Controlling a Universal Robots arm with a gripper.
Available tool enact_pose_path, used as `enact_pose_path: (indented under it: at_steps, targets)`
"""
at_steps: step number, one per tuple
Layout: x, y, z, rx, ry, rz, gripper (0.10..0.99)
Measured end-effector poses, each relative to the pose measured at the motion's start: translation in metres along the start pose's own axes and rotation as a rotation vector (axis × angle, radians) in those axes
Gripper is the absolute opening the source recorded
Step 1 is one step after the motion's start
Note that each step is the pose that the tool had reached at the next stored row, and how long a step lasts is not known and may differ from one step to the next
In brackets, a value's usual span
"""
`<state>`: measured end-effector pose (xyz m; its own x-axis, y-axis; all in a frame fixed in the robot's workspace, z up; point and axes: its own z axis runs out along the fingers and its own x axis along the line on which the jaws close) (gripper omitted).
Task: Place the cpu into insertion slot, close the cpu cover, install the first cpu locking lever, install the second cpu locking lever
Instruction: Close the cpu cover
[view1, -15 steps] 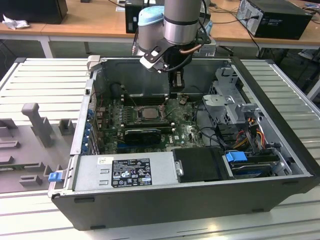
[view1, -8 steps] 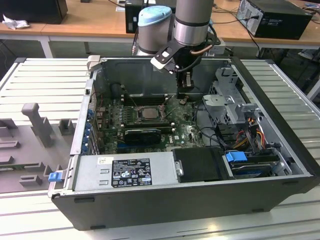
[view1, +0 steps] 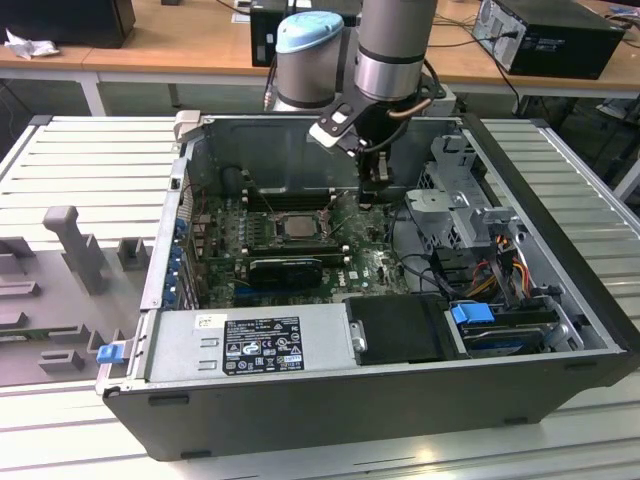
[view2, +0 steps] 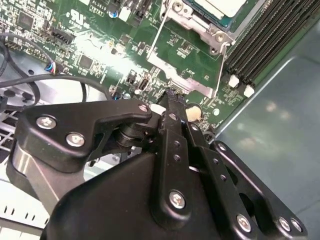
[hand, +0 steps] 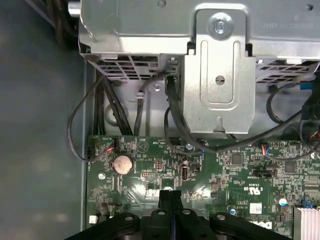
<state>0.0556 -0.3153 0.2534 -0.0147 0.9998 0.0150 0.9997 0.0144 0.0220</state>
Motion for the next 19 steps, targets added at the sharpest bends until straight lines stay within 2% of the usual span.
enact_pose_path:
  at_steps: [1,2,8,11,14,16,19]
  targets:
    - [0.0,-0.0016,0.0002,0.0,0.0,0.0,0.106]
    - [0.0001,-0.0064,0.0008,0.001,0.0002,0.0,0.106]
    - [0.0003,-0.0145,0.0008,0.001,0.0001,0.0,0.106]
    - [0.0004,-0.0261,0.0005,0.001,0.0001,0.0,0.106]
    - [0.0005,-0.0345,0.0003,0.001,0.0001,0.0,0.106]
    - [0.0007,-0.0448,0.0002,0.001,0.0001,0.0,0.106]
    - [0.0008,-0.0516,0.0004,0.001,0.0002,0.0,0.106]
